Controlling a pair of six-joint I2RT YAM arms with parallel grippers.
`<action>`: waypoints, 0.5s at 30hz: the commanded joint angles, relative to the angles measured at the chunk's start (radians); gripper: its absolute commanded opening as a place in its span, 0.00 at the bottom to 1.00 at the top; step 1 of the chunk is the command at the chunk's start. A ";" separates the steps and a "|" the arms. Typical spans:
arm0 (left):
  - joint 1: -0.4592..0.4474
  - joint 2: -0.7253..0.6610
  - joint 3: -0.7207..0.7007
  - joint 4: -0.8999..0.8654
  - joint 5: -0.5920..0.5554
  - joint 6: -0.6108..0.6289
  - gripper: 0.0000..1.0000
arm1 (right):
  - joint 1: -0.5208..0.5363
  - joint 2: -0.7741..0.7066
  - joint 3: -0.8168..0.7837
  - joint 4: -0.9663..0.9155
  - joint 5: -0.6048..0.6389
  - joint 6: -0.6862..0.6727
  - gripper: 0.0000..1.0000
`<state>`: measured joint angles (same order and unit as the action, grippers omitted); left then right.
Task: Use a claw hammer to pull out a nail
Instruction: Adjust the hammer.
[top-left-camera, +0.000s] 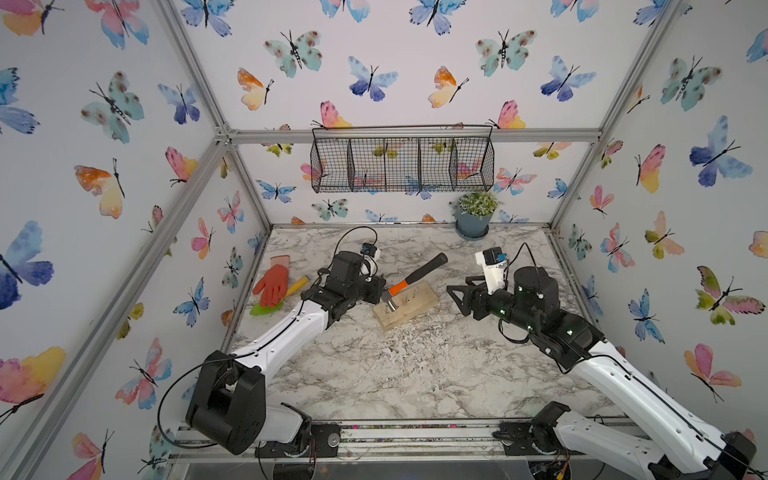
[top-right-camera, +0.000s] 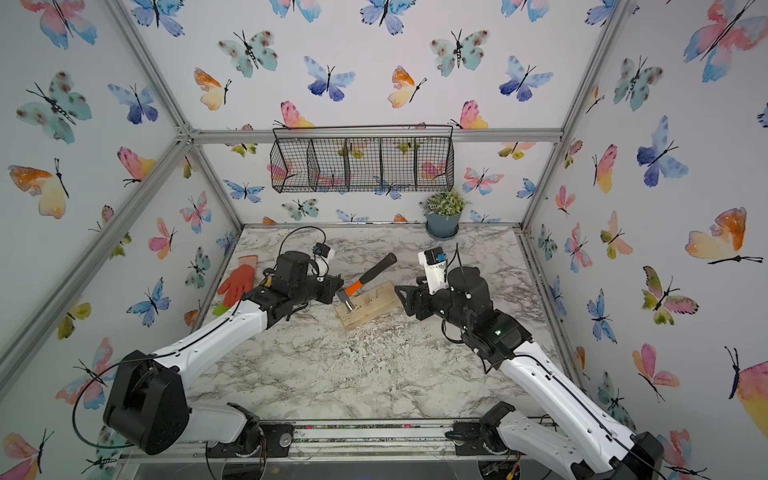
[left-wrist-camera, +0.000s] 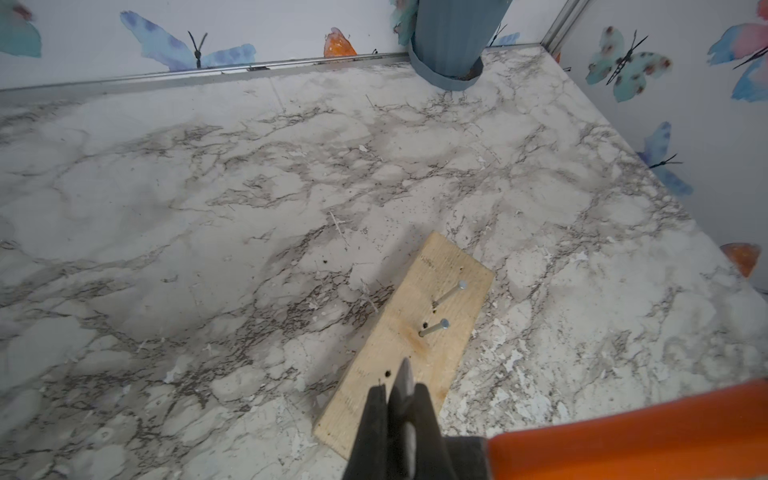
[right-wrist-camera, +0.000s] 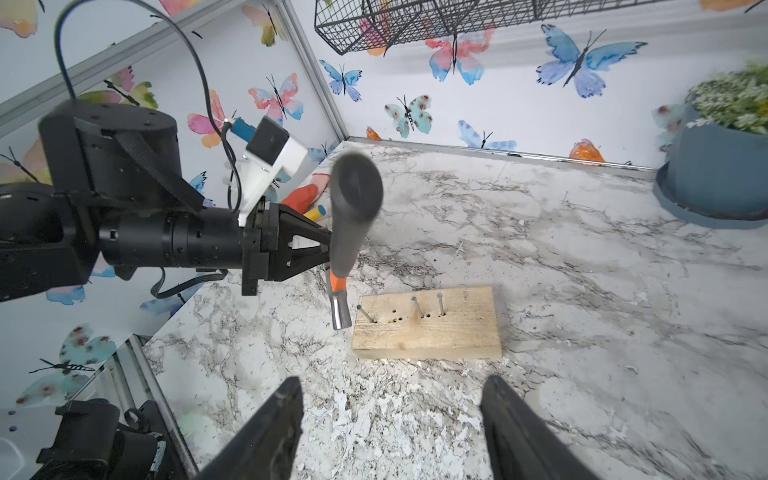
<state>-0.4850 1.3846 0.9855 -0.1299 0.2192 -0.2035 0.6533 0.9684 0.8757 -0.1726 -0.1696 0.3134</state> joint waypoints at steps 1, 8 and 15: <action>-0.005 -0.036 0.060 0.123 0.172 -0.184 0.00 | -0.001 -0.022 -0.118 0.317 -0.085 0.049 0.70; -0.035 -0.023 0.069 0.163 0.230 -0.336 0.00 | 0.012 0.060 -0.179 0.507 -0.106 0.053 0.67; -0.096 0.019 0.084 0.164 0.219 -0.425 0.00 | 0.037 0.134 -0.157 0.565 -0.089 0.030 0.66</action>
<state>-0.5606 1.3922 1.0210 -0.0498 0.3916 -0.5449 0.6765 1.0817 0.6975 0.3202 -0.2546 0.3542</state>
